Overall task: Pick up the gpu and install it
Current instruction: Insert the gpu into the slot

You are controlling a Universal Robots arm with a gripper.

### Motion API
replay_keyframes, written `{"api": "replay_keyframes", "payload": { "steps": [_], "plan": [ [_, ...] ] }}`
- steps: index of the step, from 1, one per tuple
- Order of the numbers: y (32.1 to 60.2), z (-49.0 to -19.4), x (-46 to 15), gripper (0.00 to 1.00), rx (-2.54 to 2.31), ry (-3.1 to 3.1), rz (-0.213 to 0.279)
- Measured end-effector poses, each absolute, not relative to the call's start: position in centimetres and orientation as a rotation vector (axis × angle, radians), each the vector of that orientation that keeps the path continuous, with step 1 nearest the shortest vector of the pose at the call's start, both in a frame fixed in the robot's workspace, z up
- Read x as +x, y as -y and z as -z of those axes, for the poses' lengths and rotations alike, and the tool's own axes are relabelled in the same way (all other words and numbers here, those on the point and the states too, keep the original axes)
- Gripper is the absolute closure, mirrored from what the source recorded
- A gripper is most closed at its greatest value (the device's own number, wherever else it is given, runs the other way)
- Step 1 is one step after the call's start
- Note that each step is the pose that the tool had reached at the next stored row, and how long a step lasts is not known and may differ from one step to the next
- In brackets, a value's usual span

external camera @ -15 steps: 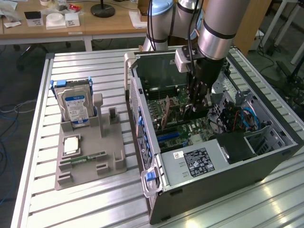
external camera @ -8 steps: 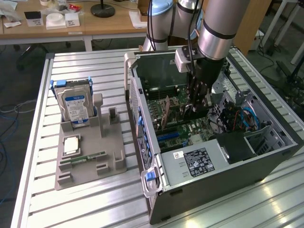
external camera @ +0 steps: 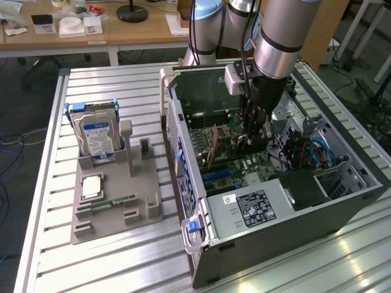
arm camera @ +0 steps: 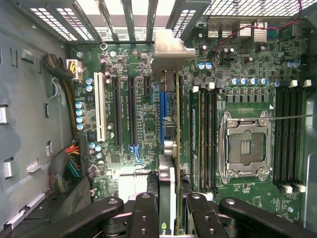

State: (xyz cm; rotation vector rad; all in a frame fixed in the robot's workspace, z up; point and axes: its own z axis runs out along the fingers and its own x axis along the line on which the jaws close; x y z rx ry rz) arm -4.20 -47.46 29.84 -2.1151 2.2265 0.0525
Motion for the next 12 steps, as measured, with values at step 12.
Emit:
{"api": "replay_keyframes", "payload": {
  "steps": [12],
  "plan": [
    [47.46,-29.5,-4.23,0.73,-2.115,-2.227,-0.052]
  ]
}}
